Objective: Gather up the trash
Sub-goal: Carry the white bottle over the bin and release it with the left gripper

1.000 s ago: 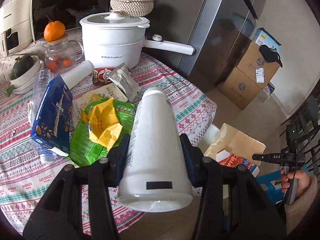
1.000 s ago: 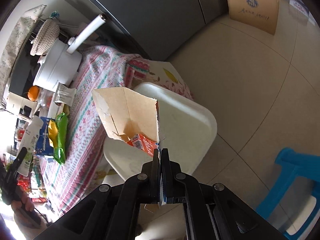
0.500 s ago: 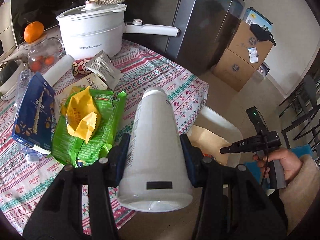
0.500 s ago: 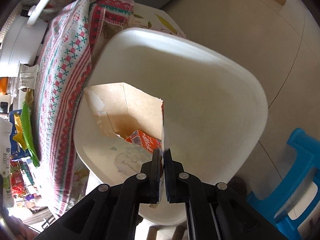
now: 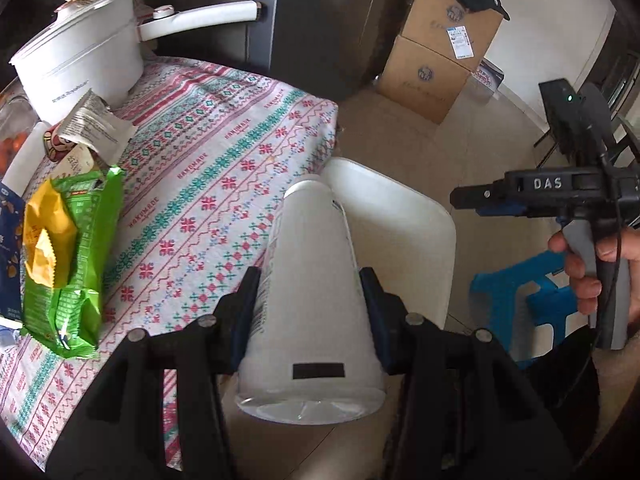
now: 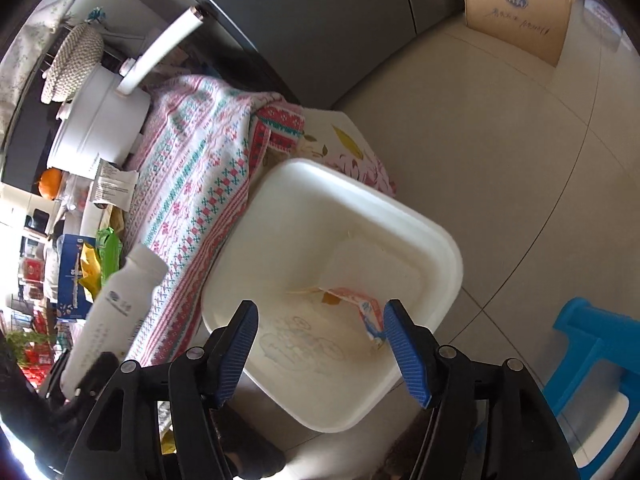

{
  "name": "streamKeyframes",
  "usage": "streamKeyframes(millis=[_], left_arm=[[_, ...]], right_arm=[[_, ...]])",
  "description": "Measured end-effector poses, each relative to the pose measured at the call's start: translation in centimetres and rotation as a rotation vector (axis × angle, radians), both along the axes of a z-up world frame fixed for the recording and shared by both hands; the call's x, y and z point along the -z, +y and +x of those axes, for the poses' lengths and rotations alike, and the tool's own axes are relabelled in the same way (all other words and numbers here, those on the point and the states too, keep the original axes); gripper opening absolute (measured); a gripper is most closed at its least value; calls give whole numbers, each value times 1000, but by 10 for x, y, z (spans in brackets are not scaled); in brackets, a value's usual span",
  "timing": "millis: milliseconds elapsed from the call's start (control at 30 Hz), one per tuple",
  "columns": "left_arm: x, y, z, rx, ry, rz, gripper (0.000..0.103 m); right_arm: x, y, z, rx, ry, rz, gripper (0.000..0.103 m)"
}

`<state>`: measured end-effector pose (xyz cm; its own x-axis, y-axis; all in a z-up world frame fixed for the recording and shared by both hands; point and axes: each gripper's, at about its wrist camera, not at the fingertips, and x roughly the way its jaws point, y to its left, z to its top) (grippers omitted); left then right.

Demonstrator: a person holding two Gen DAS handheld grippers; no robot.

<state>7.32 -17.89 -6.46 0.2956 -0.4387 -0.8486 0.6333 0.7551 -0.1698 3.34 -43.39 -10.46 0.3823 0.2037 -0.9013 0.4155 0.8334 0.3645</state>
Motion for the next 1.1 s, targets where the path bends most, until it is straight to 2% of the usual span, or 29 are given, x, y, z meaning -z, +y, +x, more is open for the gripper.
streamKeyframes(millis=[133, 267, 433, 600, 700, 767, 900, 1100], left_arm=[[35, -42, -6, 76, 88, 63, 51], [72, -70, -3, 94, 171, 135, 51], [99, -89, 6, 79, 208, 180, 51], [112, -95, 11, 80, 216, 200, 51], [102, -93, 11, 70, 186, 208, 60], [88, -84, 13, 46, 162, 190, 74], [57, -58, 15, -5, 143, 130, 78], [11, -6, 14, -84, 42, 69, 86]], right_arm=[[-20, -16, -14, 44, -58, -27, 70], [-23, -25, -15, 63, -66, -67, 70], [-24, -29, -16, 70, -79, -56, 70], [-26, -33, -17, 86, -91, -49, 70], [-25, -33, -18, 90, -92, -45, 70], [-26, -33, -18, 90, -94, -45, 71], [-28, -32, -18, 90, -103, -45, 71], [-33, -21, -13, 70, -120, -45, 71]])
